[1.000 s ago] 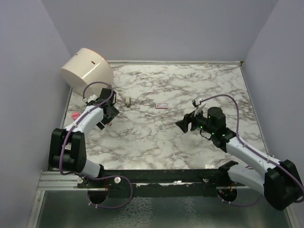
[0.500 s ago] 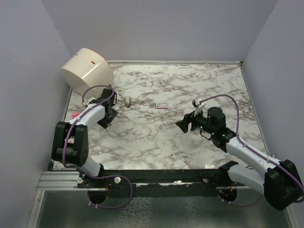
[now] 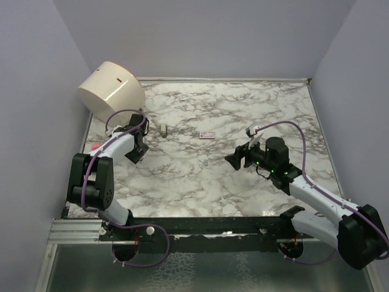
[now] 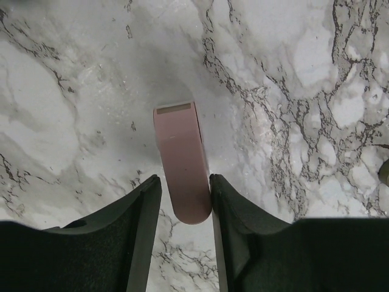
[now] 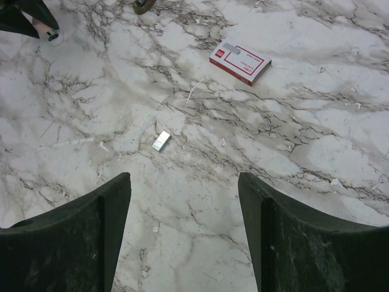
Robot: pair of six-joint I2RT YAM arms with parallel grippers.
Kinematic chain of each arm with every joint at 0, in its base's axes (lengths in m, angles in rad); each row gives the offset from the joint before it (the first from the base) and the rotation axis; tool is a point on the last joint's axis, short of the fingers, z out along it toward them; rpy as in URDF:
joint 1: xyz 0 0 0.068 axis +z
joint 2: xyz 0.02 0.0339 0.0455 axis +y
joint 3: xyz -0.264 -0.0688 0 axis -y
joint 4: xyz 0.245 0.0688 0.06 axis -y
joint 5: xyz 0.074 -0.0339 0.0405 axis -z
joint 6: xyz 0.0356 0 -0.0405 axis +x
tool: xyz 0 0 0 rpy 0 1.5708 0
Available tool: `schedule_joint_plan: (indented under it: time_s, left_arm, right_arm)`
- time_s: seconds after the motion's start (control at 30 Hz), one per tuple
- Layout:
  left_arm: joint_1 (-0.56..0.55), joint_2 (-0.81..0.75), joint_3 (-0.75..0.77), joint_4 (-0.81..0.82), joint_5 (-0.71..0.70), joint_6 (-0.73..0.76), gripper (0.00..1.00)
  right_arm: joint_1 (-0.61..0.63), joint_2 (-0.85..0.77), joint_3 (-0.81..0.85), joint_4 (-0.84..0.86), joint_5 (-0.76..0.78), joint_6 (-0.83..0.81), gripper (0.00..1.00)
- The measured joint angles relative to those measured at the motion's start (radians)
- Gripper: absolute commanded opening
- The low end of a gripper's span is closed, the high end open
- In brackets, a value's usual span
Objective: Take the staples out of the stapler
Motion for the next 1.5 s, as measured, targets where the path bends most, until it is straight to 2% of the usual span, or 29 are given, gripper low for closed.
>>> schedule_joint_plan:
  time_s: [0.1,0.17,0.2,0.33,0.43,0.47,0.57,0.73,0.97,1.2,1.37,1.5]
  left_arm:
    - [0.011,0.004,0.0,0.001,0.003,0.014,0.23]
    - [0.013,0.0,0.0,0.004,0.009,0.031,0.04]
    - [0.013,-0.006,0.0,0.006,0.016,0.043,0.0]
    - [0.003,-0.097,-0.006,0.043,0.064,0.134,0.0]
    - [-0.016,-0.198,-0.045,0.151,0.153,0.253,0.0]
    - [-0.043,-0.277,-0.09,0.249,0.252,0.287,0.0]
    - [-0.112,-0.368,-0.175,0.449,0.419,0.372,0.0]
    - [-0.271,-0.385,-0.256,0.714,0.66,0.486,0.0]
    - [-0.351,-0.384,-0.328,1.012,0.869,0.533,0.0]
    - [-0.369,-0.384,-0.357,1.127,0.97,0.538,0.0]
    - [-0.37,-0.385,-0.364,1.168,1.024,0.539,0.0]
    - [-0.371,-0.389,-0.369,1.177,1.062,0.554,0.0]
  right_arm:
    - [0.0,0.0,-0.001,0.0,0.0,-0.007,0.71]
    - [0.0,0.0,-0.003,0.0,0.0,-0.014,0.71]
    - [0.0,0.0,-0.004,0.0,0.0,-0.018,0.71]
    - [0.0,0.002,-0.012,0.013,-0.034,-0.035,0.7]
    - [-0.001,0.023,-0.014,0.053,-0.106,-0.035,0.7]
    - [-0.001,0.043,-0.014,0.08,-0.147,-0.032,0.7]
    - [-0.001,0.118,-0.011,0.152,-0.271,-0.006,0.7]
    - [0.016,0.35,0.052,0.283,-0.501,0.075,0.7]
    - [0.078,0.508,0.087,0.561,-0.68,0.226,0.71]
    - [0.079,0.575,0.088,0.863,-0.684,0.425,0.71]
    - [0.079,0.65,0.117,1.03,-0.684,0.557,0.56]
    - [0.077,0.715,0.17,1.163,-0.725,0.678,0.53]
